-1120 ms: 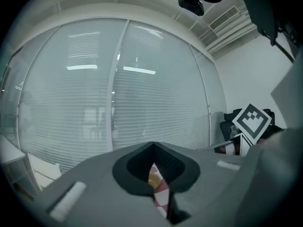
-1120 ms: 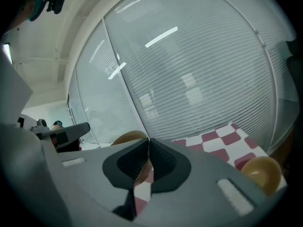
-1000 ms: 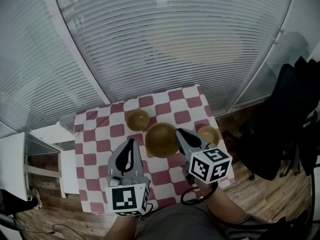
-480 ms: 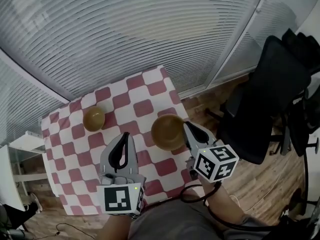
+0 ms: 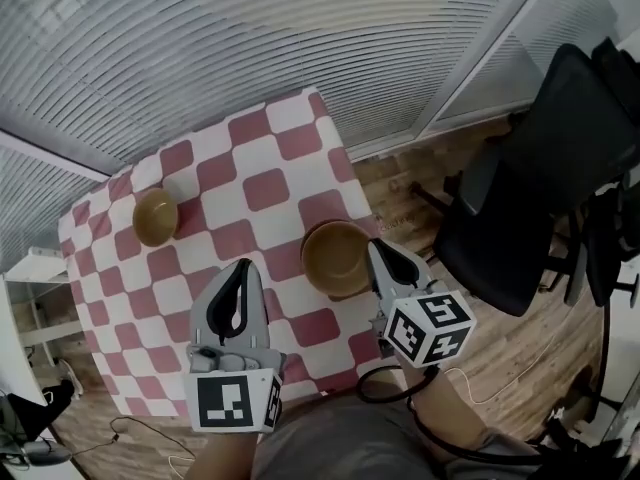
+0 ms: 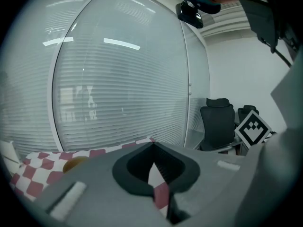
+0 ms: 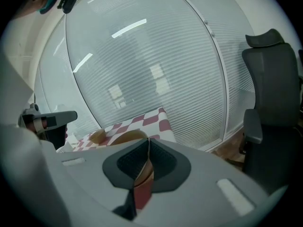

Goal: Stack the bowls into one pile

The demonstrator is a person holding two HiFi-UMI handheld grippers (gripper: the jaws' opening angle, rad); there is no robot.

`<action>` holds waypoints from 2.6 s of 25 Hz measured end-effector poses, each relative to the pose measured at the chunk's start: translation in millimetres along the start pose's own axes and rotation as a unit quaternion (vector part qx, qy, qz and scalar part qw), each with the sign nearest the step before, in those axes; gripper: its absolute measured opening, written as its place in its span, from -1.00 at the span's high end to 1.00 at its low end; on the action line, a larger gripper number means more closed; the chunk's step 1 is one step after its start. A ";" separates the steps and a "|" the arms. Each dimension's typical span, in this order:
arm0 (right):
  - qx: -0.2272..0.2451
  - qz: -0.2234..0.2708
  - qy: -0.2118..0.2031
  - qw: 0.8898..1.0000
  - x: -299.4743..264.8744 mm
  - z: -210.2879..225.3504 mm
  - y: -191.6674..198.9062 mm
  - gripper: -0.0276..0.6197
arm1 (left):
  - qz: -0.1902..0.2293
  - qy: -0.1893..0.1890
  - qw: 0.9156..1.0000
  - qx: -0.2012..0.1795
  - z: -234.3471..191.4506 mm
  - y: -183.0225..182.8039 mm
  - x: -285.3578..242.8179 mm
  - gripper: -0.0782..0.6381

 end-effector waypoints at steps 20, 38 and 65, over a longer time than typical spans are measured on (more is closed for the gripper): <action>0.054 -0.047 0.008 0.997 -20.0 1.1 7.6 0.55 | -0.015 -0.022 1.000 0.015 -3.2 10.7 -2.1 0.78; 0.149 0.032 -0.057 0.987 -55.0 -122.3 -38.6 0.61 | 0.060 -0.115 0.991 0.030 -105.1 -13.0 74.8 0.78; 0.251 0.077 -0.102 0.959 -105.6 -310.0 -46.6 0.83 | 0.136 -0.170 0.974 0.067 -263.7 -4.5 163.7 0.78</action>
Point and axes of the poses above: the fingertips, and each gripper's own axes: x backward along the fingers, z to its right, y out of its underside, the point moved 10 cm from there along x, backward along the fingers, and after that the axes turned 15 degrees about -y, right-handed, at the moved point
